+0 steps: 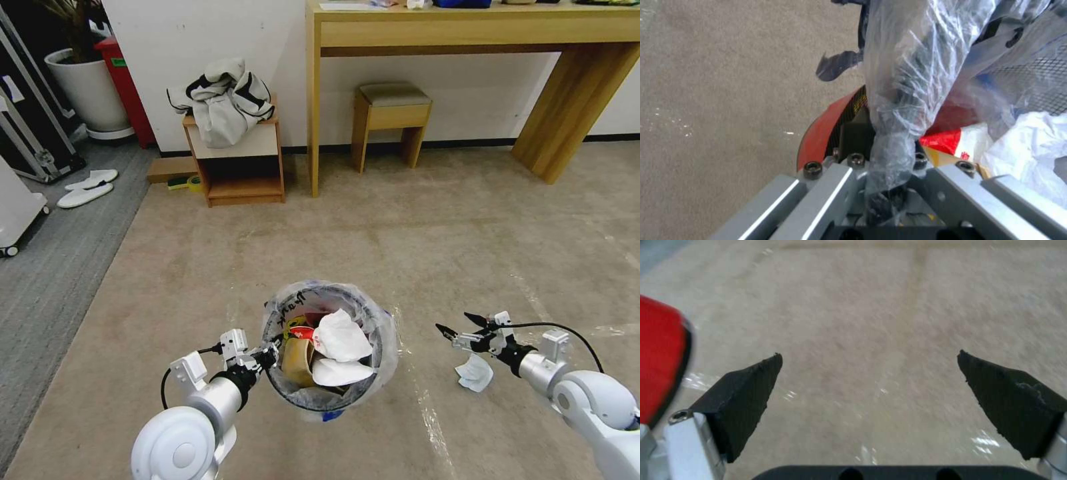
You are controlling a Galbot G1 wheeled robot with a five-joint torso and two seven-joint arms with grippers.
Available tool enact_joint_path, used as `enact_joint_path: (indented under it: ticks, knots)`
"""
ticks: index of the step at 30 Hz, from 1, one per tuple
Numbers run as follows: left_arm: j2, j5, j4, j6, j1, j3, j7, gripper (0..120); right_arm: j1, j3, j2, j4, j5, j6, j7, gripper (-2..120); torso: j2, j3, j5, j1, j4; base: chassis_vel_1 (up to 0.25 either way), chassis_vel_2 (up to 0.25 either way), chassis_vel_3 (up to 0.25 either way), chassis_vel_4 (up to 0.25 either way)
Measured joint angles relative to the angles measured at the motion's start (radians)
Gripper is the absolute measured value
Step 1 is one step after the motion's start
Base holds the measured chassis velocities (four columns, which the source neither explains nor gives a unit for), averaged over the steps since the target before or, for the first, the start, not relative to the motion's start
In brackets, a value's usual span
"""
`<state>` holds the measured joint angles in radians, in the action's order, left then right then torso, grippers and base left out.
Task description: Pick up the trash bin and place the garbage on the floor into it.
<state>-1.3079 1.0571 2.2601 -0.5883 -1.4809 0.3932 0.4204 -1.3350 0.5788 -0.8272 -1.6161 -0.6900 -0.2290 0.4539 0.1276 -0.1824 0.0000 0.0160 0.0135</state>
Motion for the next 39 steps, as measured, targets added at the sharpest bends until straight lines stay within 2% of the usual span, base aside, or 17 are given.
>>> enact_joint_path:
  ticks: [5,11,22,29,39]
  knots:
    - [0.006,0.003,-0.008,0.000,0.009,-0.001,-0.001,1,0.002,-0.001,0.009,0.045,0.006,-0.004,-0.011,100,0.000,0.000,0.0000,0.000,0.0001,0.000,0.000,0.000,0.000]
    - [0.004,-0.001,-0.018,0.002,0.005,0.006,-0.017,1,-0.014,0.031,0.049,0.109,-0.004,-0.093,-0.016,100,0.000,0.000,0.0001,0.000,0.0000,0.000,0.000,0.000,0.000]
    - [0.013,-0.002,-0.023,0.003,0.004,0.008,-0.028,1,-0.032,0.070,0.113,0.164,0.001,-0.161,-0.006,100,0.000,0.000,0.0001,0.000,0.0000,0.000,0.000,0.000,0.000]
    - [0.009,-0.010,-0.027,0.003,0.007,-0.002,-0.032,1,-0.034,0.078,0.161,0.210,-0.045,-0.207,-0.010,100,0.000,0.000,0.0001,0.000,0.0001,0.000,0.000,0.000,0.000]
    - [0.013,-0.019,-0.031,0.002,0.004,-0.009,-0.039,1,0.024,0.007,0.171,0.256,-0.128,-0.262,-0.065,100,0.000,0.000,0.0000,0.000,0.0001,0.000,0.000,0.000,0.000]
